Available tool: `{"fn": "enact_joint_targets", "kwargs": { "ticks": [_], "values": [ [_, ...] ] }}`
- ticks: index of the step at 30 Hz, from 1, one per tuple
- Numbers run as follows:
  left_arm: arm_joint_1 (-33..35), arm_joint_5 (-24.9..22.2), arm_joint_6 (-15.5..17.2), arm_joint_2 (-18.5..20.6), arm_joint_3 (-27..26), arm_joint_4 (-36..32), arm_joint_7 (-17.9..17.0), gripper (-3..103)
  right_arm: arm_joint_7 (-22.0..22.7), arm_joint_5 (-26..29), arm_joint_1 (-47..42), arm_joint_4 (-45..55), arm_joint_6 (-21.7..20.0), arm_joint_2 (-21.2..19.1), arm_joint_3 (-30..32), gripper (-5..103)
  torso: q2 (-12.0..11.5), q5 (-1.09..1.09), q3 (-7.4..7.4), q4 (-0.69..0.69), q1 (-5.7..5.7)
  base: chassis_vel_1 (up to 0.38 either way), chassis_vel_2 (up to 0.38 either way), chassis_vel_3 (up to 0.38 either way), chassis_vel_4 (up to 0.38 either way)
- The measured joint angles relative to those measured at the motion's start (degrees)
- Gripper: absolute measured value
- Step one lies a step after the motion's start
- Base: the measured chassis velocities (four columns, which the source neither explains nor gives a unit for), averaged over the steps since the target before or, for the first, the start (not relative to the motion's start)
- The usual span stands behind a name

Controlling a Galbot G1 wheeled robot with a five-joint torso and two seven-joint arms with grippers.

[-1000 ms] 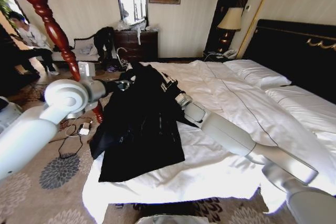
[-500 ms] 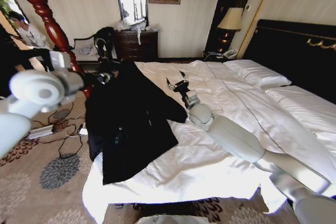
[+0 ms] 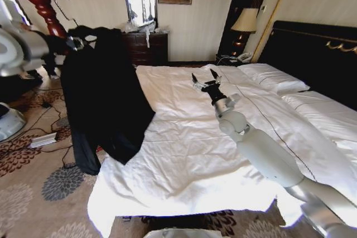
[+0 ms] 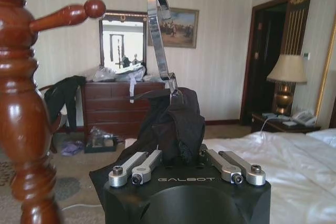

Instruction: Pick up the clothes from the bed and hang them on the clothes hanger.

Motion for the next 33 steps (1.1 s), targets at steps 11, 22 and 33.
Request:
{"fn": "enact_joint_targets", "kwargs": {
  "ticks": [11, 22, 33],
  "values": [
    [-14.9, 4.1, 0.5, -8.8, 9.3, 15.7, 6.2, 18, 0.0, 2.3, -3.5, 2.5, 0.7, -3.9, 4.9, 100, 0.0, 0.02, 0.00, -0.02, 0.01, 0.000, 0.000, 0.000, 0.000],
    [-16.4, 9.8, 0.6, -12.8, 8.1, 28.5, 10.3, 18, 0.4, 1.8, -3.2, 2.2, 0.1, -3.2, 4.6, 100, 0.0, -0.01, 0.00, 0.02, 0.00, 0.000, 0.000, 0.000, 0.000],
    [-16.5, 15.7, 0.4, -17.4, 4.9, 39.5, 13.8, 18, 0.5, 0.8, -4.0, 1.9, 0.0, -2.4, 4.4, 100, 0.0, 0.01, 0.00, 0.01, 0.00, 0.000, 0.000, 0.000, 0.000]
  ]
}}
